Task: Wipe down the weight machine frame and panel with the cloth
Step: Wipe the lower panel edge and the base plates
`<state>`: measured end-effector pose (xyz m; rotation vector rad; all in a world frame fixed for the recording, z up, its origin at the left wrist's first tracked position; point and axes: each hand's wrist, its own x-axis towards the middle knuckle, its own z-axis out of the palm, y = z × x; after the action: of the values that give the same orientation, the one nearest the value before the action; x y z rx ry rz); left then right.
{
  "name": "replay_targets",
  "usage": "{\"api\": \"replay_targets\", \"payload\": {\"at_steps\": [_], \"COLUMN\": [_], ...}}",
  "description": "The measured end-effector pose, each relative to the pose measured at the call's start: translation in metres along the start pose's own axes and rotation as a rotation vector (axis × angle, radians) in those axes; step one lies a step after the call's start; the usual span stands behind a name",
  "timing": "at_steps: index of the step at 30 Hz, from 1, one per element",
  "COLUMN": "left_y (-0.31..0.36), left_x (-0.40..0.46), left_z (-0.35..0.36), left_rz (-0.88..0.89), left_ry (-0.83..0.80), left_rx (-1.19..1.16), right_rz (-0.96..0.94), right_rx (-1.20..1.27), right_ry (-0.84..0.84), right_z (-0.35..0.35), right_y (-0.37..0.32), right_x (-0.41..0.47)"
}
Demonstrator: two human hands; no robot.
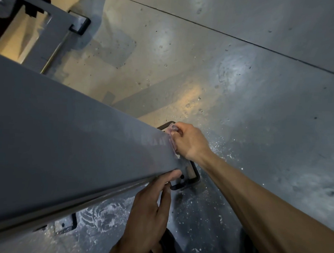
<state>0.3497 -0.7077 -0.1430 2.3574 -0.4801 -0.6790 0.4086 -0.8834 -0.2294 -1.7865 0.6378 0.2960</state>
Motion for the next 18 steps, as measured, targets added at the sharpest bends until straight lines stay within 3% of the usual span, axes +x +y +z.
{"api": "replay_targets", "payload": {"at_steps": [4,9,14,18], "left_y": [-0.001,0.002,-0.002,0.0], "left_x": [0.001,0.0,-0.001,-0.002], "left_z": [0.0,-0.001,-0.001,-0.001], "left_rz": [-0.003,0.003,0.006,0.014], "left_ry": [-0.011,-0.008,-0.007,0.02], "left_rx": [-0.002,0.01,0.004,-0.002], "right_rz": [-0.169,-0.097,-0.286,-0.223], "right_rx": [0.248,0.13,0.264,0.216], "right_ry": [0.047,0.063,0.137,0.157], "right_z": [-0.009,-0.007,-0.012,-0.008], "right_y": [-0.011,-0.013,-0.028,-0.023], "right_x": [-0.018,-0.019,-0.041,-0.042]}}
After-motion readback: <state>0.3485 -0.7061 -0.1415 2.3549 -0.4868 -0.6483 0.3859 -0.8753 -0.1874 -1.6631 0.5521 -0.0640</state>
